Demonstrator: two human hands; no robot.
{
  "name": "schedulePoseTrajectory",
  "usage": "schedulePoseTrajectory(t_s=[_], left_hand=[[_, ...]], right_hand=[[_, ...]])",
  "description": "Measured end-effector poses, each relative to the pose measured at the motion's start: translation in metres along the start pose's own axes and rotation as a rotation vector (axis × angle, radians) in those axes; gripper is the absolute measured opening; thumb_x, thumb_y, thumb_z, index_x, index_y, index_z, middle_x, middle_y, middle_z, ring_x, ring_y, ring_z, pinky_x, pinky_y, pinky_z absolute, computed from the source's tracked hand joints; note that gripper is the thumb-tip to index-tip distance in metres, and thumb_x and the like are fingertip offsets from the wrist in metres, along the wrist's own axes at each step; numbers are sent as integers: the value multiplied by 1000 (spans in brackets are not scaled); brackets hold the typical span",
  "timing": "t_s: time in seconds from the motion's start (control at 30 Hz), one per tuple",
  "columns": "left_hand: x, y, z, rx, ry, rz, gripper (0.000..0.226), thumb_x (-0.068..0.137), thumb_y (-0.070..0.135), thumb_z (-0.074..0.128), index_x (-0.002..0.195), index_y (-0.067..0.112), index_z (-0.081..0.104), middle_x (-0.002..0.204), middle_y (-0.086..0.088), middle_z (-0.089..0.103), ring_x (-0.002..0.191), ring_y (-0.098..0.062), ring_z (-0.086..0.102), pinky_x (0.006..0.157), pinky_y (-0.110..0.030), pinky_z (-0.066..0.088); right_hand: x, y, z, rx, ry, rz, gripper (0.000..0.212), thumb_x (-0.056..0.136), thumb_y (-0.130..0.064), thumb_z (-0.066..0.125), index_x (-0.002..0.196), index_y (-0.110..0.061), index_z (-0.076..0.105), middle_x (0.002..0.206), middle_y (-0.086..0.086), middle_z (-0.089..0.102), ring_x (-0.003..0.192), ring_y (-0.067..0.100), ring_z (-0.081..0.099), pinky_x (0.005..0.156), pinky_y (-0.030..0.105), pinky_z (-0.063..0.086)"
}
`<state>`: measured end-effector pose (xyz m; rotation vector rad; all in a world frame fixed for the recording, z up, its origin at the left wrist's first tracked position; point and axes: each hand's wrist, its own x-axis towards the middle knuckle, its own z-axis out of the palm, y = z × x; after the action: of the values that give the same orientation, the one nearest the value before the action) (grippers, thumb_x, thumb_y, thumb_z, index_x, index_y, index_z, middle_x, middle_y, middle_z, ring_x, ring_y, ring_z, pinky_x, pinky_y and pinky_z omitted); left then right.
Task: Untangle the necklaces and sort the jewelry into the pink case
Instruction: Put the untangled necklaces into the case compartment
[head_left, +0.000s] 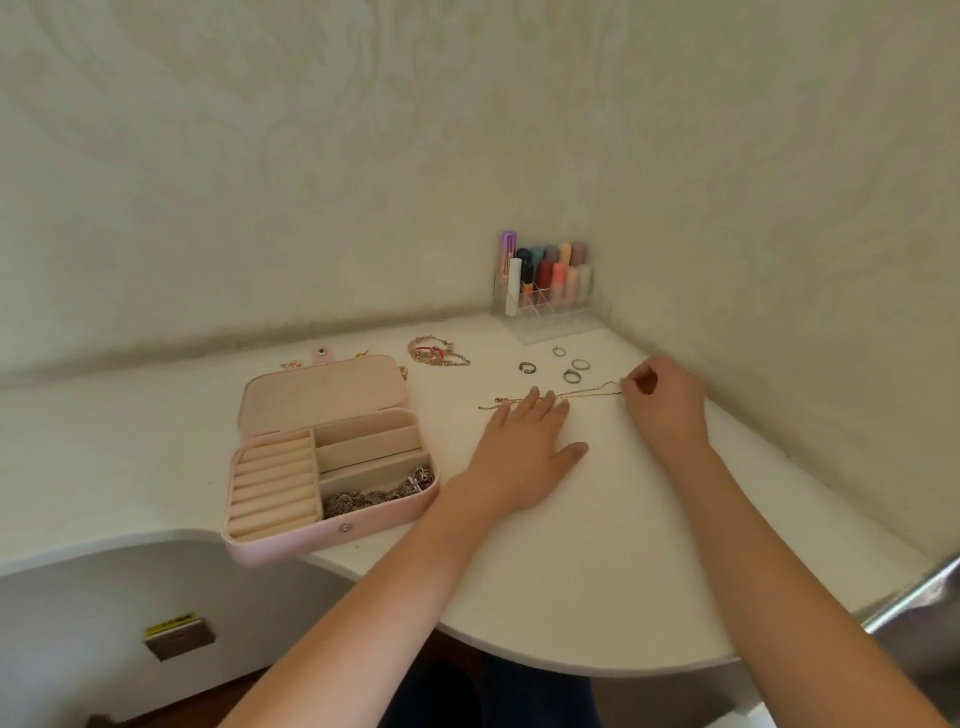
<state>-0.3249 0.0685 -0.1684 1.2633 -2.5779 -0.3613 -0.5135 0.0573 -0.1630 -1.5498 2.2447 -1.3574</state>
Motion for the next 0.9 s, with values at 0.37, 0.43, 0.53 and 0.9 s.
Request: schedulePoseTrajectory(t_s=[0.37,0.43,0.53,0.9], left_hand=[[-2,0,-11,-818,336,-126,31,97,15,45,127,10,52,117,-7,64,112,-14,58,94,-20,42],[-3,3,-14,-918,314,-145,19,97,14,44,103,7,60,86,-6,69,79,-10,65,70,-12,46],[-5,6,-16,-1022,297,-150,21,98,12,42,85,8,58,61,-6,61,47,-9,57,52,-14,44],[-5,2,-23,-973,471,-183,40,98,27,46,59,21,57,44,9,35,43,-5,32,47,-26,26]], right_hand=[[-37,-68,-13,1157,-530,153,24,90,9,47,73,-7,50,74,9,65,63,15,64,64,23,54],[-36,-68,-14,1195,-537,168,27,89,11,46,70,-8,50,75,6,65,63,14,63,64,22,54],[-33,-66,-15,1267,-512,224,25,89,7,49,71,-10,50,71,3,65,61,13,60,62,21,53],[-29,-43,-3,717,-585,38,24,91,-8,59,113,-12,66,67,0,49,57,6,46,56,17,40]])
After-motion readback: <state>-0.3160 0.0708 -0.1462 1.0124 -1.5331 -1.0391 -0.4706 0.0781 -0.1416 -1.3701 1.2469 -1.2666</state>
